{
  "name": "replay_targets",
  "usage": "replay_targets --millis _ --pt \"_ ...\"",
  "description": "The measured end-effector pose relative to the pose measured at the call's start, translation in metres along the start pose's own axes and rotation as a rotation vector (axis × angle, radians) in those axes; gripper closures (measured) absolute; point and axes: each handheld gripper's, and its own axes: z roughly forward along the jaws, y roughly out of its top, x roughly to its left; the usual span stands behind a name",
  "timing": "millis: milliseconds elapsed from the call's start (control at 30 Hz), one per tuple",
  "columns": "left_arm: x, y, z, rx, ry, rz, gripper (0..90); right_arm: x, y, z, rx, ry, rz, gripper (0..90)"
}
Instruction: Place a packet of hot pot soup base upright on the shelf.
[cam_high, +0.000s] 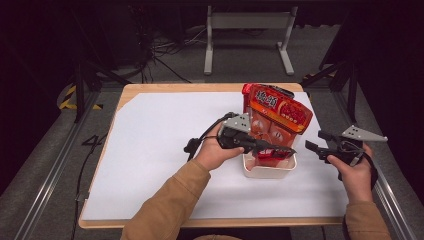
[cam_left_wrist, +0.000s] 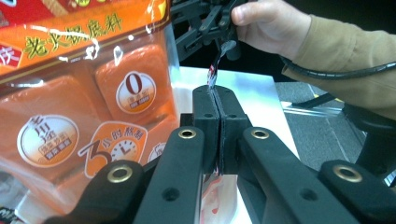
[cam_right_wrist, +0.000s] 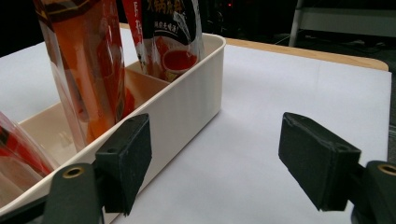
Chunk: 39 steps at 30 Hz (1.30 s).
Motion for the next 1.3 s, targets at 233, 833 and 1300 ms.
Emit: replay_targets --millis 233,833,1300 --pt "0.004 -0.005 -0.005 0.007 0.026 -0.034 79.5 0.0 0.001 0.004 0.003 0.006 -0.004 26.2" --pt "-0.008 -0.003 -0.037 -0.066 0.135 -0.081 20.4 0.002 0.006 0.013 0.002 0.023 -0.011 25.5" --pt "-0.012 -0.022 -0.101 -0.091 0.303 -0.133 13.7 0.003 0.008 0.012 -0.002 0.026 -0.021 25.1"
